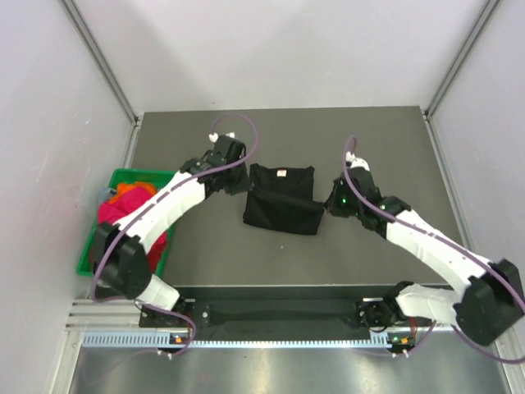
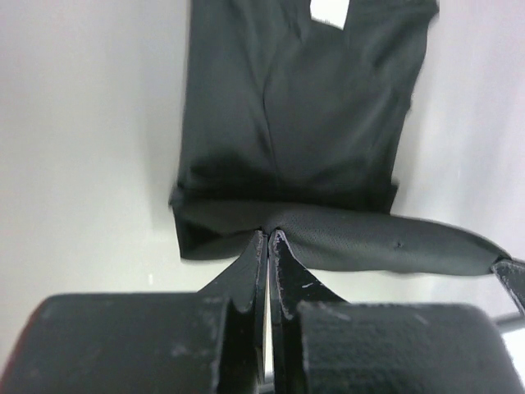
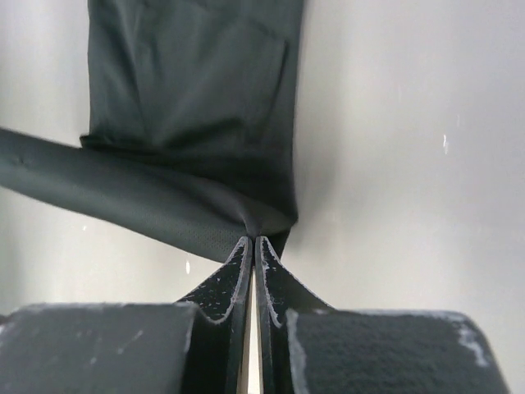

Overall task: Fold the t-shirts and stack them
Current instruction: Fold the tshirt

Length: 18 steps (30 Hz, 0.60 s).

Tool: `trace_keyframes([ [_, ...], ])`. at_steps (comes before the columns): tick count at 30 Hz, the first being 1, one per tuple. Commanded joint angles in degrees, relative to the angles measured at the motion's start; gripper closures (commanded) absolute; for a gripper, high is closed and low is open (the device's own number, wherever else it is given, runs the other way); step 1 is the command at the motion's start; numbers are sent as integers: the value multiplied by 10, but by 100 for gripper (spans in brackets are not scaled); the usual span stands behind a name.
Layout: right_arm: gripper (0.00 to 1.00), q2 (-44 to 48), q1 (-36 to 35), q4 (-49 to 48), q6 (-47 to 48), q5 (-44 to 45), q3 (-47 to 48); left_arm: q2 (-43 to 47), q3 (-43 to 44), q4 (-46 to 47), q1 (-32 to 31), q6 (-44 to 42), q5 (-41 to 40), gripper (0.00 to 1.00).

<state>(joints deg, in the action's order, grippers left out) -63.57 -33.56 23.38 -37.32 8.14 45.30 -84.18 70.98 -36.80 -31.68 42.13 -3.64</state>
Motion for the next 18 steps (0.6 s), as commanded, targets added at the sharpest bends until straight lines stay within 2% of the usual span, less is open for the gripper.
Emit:
trace_keyframes([
  [1,100,-54,37,-60,76,-60,62,-45,60,31,37,-28,-9,100],
  [7,100,-161,88,-83,114,-120,142,-137,135,53,96,-38,28,100],
  [10,100,-217,102,-84,129,-140,189,-171,165,95,118,-49,76,100],
  [12,100,-255,111,-90,133,-148,220,-194,178,126,124,-57,98,100],
  [18,100,-340,130,-80,140,-160,294,-279,259,141,141,-69,124,100],
])
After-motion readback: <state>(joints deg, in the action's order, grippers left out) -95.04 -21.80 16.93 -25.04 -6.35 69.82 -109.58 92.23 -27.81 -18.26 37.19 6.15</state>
